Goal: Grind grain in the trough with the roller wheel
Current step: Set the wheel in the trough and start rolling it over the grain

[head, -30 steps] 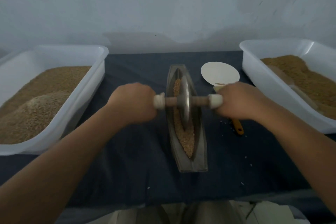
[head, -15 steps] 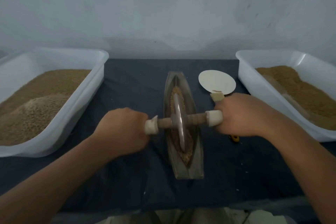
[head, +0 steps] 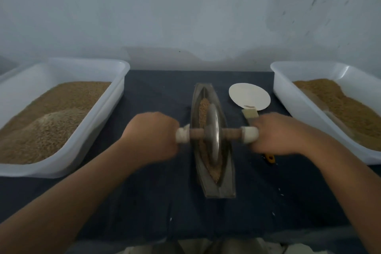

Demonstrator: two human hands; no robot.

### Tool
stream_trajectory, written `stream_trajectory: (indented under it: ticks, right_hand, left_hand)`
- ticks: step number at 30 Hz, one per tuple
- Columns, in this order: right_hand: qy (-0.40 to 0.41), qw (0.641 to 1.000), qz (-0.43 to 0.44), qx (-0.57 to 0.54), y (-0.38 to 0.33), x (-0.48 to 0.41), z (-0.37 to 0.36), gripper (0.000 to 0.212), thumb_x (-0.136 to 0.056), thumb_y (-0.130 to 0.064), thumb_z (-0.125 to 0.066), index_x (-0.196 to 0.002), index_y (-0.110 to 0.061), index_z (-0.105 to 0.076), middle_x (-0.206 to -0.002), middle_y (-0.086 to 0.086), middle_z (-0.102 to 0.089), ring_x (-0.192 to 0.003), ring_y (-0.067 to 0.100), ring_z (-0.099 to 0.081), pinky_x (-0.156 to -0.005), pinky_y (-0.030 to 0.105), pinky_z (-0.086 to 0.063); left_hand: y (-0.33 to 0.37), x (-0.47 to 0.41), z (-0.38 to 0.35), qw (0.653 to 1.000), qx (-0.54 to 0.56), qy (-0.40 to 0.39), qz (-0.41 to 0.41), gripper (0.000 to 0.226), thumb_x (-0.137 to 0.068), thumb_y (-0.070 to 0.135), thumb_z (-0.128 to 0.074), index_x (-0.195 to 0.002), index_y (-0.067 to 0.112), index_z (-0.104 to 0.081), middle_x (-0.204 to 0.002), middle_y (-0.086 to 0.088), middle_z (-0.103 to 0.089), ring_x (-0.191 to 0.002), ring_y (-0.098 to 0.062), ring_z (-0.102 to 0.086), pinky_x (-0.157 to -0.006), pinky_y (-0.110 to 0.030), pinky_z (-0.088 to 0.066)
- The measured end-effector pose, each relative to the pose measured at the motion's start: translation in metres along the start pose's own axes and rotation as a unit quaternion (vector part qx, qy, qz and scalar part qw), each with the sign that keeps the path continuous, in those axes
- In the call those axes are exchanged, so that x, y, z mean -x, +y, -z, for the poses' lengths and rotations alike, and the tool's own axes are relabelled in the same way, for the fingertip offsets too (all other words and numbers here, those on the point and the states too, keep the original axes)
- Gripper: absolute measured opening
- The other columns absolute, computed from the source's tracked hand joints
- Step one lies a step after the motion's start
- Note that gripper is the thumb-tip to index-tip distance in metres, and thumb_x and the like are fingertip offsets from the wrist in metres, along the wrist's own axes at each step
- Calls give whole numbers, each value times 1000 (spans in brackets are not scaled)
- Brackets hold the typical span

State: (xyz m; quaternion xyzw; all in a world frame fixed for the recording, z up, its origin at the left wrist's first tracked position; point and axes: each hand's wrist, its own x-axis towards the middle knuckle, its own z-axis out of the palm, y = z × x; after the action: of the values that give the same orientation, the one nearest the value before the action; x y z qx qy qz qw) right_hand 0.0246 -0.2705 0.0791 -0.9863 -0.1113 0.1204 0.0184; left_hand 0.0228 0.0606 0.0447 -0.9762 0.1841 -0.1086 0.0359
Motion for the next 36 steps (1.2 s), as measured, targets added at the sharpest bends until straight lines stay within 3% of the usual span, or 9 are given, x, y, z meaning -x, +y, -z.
stream_trajectory:
  ticks: [2, 5, 8, 14, 17, 19, 26, 33, 36]
  right_hand:
    - [26, 1000, 10, 12, 2, 1, -3, 34, -58, -64, -53, -71, -35, -64, -66, -14, -66, -58, 1, -62, -47, 27, -43]
    - [139, 989, -20, 53, -7, -34, 1, 27, -74, -55, -60, -67, -29, -62, -64, -7, -61, -60, 10, -58, -51, 31, -47]
    - [229, 970, -46, 61, -12, -70, 11, 26, -81, -46, -58, -67, -24, -57, -63, -6, -57, -58, 16, -54, -54, 32, -49]
    - [56, 997, -49, 30, -5, -61, 16, 20, -83, -44, -66, -75, -26, -69, -73, -3, -68, -69, 16, -65, -61, 34, -54]
    - [-59, 997, -34, -42, 2, -22, 6, 21, -65, -49, -71, -78, -32, -70, -72, -6, -71, -65, 9, -69, -57, 31, -53]
    - [-64, 996, -28, -55, 5, -12, -4, 23, -63, -51, -72, -79, -34, -69, -74, -7, -71, -65, 7, -68, -57, 30, -53]
    - [211, 974, -66, 45, -10, -76, 7, 25, -84, -46, -61, -69, -26, -59, -68, -5, -61, -63, 17, -56, -58, 33, -50]
    - [-45, 999, -21, -18, -4, -21, 11, 21, -67, -51, -67, -73, -32, -69, -66, -9, -69, -60, 8, -66, -54, 29, -47]
    - [-40, 998, -11, -36, 0, -10, 1, 26, -59, -57, -61, -74, -35, -68, -71, -22, -68, -63, -2, -65, -51, 28, -46]
  left_hand:
    - [-3, 5, -5, 1000, 6, 11, 5, 28, -71, 54, -59, -59, 30, -48, -51, 12, -47, -44, -6, -44, -44, -21, -25]
    - [-5, -34, -4, 996, 40, -55, 59, 24, -75, 49, -60, -66, 27, -56, -64, 9, -59, -56, -13, -56, -52, -27, -42]
    - [-9, -83, -1, 992, 37, -39, 113, 25, -77, 48, -64, -71, 24, -60, -73, 5, -63, -62, -17, -57, -60, -32, -46]
    - [-3, -62, 6, 997, 23, -46, 63, 24, -79, 48, -60, -72, 25, -59, -72, 7, -62, -63, -17, -58, -58, -31, -45]
    - [-6, -24, 12, 996, 32, -79, -8, 22, -72, 48, -56, -64, 28, -56, -61, 10, -57, -55, -9, -54, -50, -26, -36]
    - [-4, -18, 8, 999, 9, -49, -13, 24, -69, 50, -53, -60, 28, -54, -55, 11, -54, -50, -8, -51, -47, -23, -31]
    - [-10, -90, 5, 993, 50, -50, 94, 29, -85, 51, -62, -72, 25, -63, -75, 4, -64, -66, -19, -61, -62, -33, -48]
    - [-9, -20, 3, 996, 55, -64, 4, 24, -73, 51, -54, -65, 29, -58, -62, 11, -58, -56, -8, -54, -50, -25, -40]
    - [-9, -14, -6, 999, 28, -39, 10, 27, -73, 55, -54, -64, 30, -56, -57, 12, -54, -50, -6, -50, -46, -23, -31]
